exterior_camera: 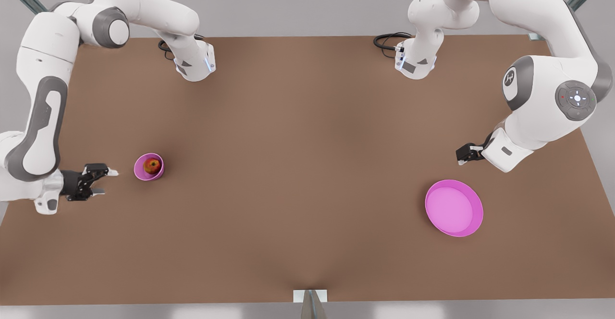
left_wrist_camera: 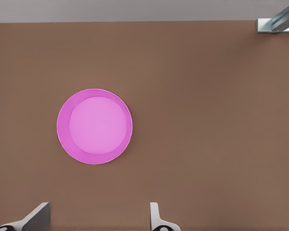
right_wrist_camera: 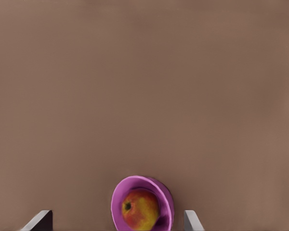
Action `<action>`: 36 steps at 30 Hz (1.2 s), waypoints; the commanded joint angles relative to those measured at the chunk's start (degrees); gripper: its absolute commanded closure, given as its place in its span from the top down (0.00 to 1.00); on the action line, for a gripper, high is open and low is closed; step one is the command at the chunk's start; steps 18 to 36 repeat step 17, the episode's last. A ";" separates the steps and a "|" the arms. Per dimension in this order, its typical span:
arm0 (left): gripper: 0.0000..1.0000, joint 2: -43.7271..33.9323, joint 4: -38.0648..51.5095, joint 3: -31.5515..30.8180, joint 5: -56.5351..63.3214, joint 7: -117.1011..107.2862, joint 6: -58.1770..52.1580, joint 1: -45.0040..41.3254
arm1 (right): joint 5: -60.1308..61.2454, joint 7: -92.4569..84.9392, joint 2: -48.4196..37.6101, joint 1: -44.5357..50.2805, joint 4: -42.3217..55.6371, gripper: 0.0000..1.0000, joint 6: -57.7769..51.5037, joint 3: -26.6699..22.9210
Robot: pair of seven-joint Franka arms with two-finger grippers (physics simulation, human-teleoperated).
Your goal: Use the left arm to pick up the apple from the plate, transfer it to the gripper of the right arm, and then use the right arm to place it into the bowl
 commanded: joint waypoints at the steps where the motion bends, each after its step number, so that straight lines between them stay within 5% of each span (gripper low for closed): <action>1: 1.00 0.11 0.04 0.00 0.10 -0.82 0.12 0.00 | -9.02 17.78 -5.28 6.61 4.36 1.00 -3.97 -0.02; 4: 1.00 0.81 0.48 0.00 0.10 -1.34 0.83 0.00 | -16.32 46.52 -18.90 12.69 -5.04 1.00 -3.62 1.56; 5: 1.00 0.98 0.65 0.00 0.10 -1.26 0.83 0.00 | -20.37 61.36 -19.79 12.43 -5.05 1.00 -6.52 7.35; 9: 1.00 0.90 0.65 -0.27 0.01 -0.73 0.74 -0.44 | -20.46 62.00 -17.33 12.34 1.46 1.00 -5.29 7.54; 36: 1.00 0.90 0.65 -0.27 0.10 -0.82 0.83 -0.61 | -20.20 64.21 -17.06 12.52 1.10 1.00 -3.09 7.89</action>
